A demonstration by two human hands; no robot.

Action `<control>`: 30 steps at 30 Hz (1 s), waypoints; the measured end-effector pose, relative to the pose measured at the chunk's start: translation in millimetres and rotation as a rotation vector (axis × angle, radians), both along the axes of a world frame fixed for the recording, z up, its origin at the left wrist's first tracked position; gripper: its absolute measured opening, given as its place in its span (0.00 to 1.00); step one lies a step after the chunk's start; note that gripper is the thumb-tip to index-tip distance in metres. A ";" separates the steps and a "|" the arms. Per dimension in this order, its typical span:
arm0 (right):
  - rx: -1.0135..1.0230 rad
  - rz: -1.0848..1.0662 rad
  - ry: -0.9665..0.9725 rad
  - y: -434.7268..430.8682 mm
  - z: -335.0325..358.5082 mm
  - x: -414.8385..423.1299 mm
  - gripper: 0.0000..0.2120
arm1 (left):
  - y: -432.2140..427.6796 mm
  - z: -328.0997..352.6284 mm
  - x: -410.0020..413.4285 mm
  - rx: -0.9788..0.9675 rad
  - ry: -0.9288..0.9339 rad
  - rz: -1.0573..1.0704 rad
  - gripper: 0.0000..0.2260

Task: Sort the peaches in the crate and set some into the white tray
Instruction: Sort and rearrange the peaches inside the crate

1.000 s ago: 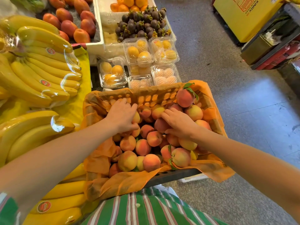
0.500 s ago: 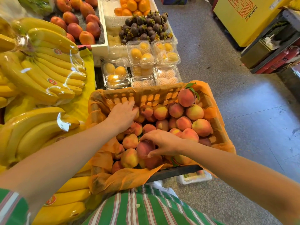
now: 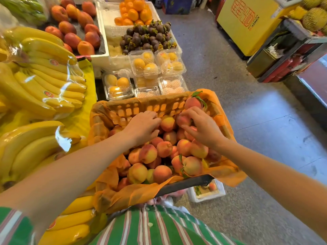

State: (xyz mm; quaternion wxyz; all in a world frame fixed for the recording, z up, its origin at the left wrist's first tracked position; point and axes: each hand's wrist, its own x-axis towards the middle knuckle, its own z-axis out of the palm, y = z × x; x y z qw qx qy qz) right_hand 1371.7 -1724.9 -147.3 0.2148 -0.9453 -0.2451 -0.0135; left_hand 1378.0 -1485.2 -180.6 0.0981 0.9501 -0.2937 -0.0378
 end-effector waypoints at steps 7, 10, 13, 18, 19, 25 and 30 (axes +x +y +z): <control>-0.111 -0.288 -0.006 -18.5 -2.3 38.3 0.29 | -33.7 -6.1 14.1 -0.110 0.299 0.073 0.22; -0.178 -0.317 0.010 -14.7 -14.4 49.7 0.33 | -49.2 -12.4 21.7 -0.153 0.373 0.110 0.26; -0.247 -0.318 0.013 -12.6 -22.6 58.5 0.33 | -63.6 -18.5 32.1 -0.200 0.383 0.165 0.28; -0.173 -0.244 0.042 -19.0 -27.9 61.5 0.33 | -79.7 -31.5 46.4 -0.191 0.408 0.207 0.28; -0.131 -0.229 0.043 -22.5 -26.1 60.3 0.32 | -82.2 -33.4 47.1 -0.179 0.388 0.193 0.28; 0.153 -0.191 0.117 -40.6 -9.1 45.2 0.32 | -86.1 -43.4 55.5 -0.212 0.254 0.176 0.29; 0.289 -0.126 0.234 -40.1 1.6 28.5 0.31 | -57.9 -26.2 59.5 -0.229 0.274 0.007 0.27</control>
